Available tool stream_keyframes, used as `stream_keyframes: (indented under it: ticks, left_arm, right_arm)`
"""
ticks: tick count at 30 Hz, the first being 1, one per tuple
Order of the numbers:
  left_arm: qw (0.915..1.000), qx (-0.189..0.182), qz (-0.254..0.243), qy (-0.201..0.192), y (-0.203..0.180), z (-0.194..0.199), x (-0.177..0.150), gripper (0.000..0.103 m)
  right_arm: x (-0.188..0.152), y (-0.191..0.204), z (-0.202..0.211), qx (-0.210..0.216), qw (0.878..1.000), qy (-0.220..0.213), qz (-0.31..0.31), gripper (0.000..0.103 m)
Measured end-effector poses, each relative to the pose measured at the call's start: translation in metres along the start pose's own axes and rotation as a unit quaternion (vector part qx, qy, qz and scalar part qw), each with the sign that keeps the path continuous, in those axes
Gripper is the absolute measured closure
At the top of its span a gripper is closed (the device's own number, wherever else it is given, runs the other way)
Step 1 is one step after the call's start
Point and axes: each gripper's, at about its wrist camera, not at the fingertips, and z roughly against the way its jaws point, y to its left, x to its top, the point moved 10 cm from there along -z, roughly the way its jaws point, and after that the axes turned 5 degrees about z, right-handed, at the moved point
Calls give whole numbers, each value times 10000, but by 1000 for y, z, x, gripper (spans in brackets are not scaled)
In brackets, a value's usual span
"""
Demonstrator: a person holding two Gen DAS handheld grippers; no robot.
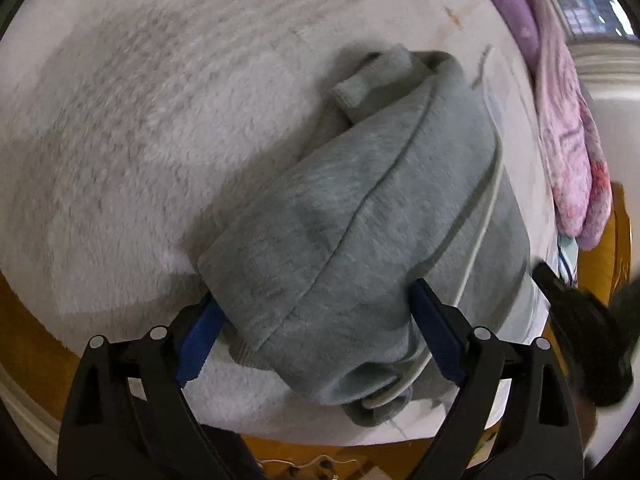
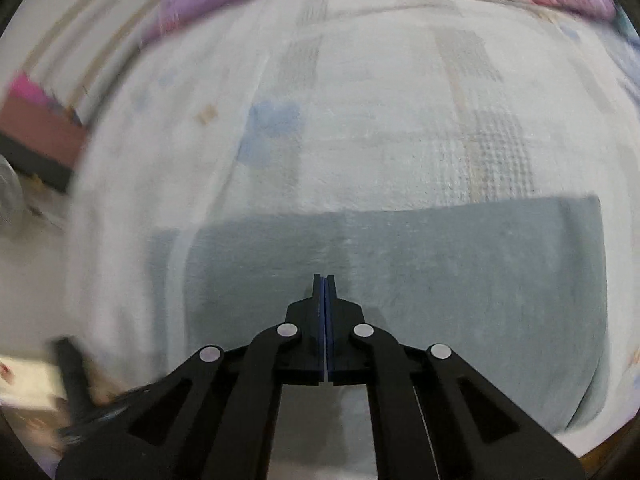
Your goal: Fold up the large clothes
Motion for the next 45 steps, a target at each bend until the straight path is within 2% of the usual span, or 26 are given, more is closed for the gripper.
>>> stream_keyframes:
  ticks: [2,5,6,8,11,13,15,16,18,19,20,21,23,24,25,28,30,33,36,37,41,44,45]
  left_arm:
    - [9999,-52,-90,2,5,3,-6,14]
    - [9998,-33,-171,62,9,6,-15,14]
    - [9998,-32,-112,186,11,6,-21,14]
    - [9993,-100,-15,370,11,6,-31,14]
    - [9993,-112,-63,345,18,7,-41,14]
    - [9994,-50,-105,334,17,2,-41,14]
    - [9988,168,-228,401,14,-3,-40,16]
    - [9984,232,-277,426,11,-4,-39,19]
    - [9984,167,-370,397,3,-2,-36,35]
    - [9981,65,-454,412,-2,-2,-36,58]
    - [9976,-20,-533,444,-9,-2,-38,72]
    - [9970,-72,-603,471,-15,-2,-39,78]
    - [9967,1,-661,465,-20,1,-39,83]
    - [9969,10,-629,463,-24,6,-39,85]
    - [9973,-28,-594,438,-27,11,-39,87]
    - [9971,-123,-686,304,-45,32,-41,94]
    - [9968,-227,-715,282,-56,45,-43,94]
    - [9956,-249,-873,244,-78,52,-44,95]
    - [9956,-369,-832,226,-94,58,-44,95]
    - [9956,-396,-819,216,-102,57,-44,95]
    - [9956,-732,-552,206,-106,67,-42,95]
    - [9941,-931,-528,151,-111,75,-39,100]
    - [9947,-840,-569,162,-112,76,-38,100]
  right_arm:
    - [-11,-8,-24,-35,9998,185,90,103]
    - [-18,-14,-19,153,9995,86,-276,103]
    - [-28,-15,-12,269,9984,123,-475,103]
    - [-48,-14,-4,190,9985,253,-442,103]
    - [-90,-8,0,222,9972,555,-456,103]
    - [-109,-8,-4,362,9958,596,-602,103]
    - [-112,-13,-10,505,9941,527,-802,103]
    - [-110,-13,-12,511,9943,545,-758,103]
    - [-108,-14,-12,559,9940,636,-687,103]
    - [-108,-15,-9,634,9934,669,-689,103]
    - [-107,-15,-7,705,9929,672,-689,103]
    - [-107,-16,0,827,9921,653,-683,100]
    - [-108,-15,10,691,9949,626,-378,100]
    - [-108,-13,16,568,9964,599,-177,93]
    - [-109,-9,21,532,9969,571,-30,82]
    - [-112,12,38,755,9961,298,351,57]
    - [-116,26,51,934,9935,129,637,50]
    - [-119,56,65,1143,9860,-108,1207,46]
    - [-115,71,71,1047,9796,-360,1679,43]
    - [-112,81,66,1004,9792,-418,1711,43]
    - [-99,82,62,876,9783,-608,1777,40]
    - [-95,83,72,825,9763,-659,1891,40]
    - [-97,79,79,754,9751,-684,1971,40]
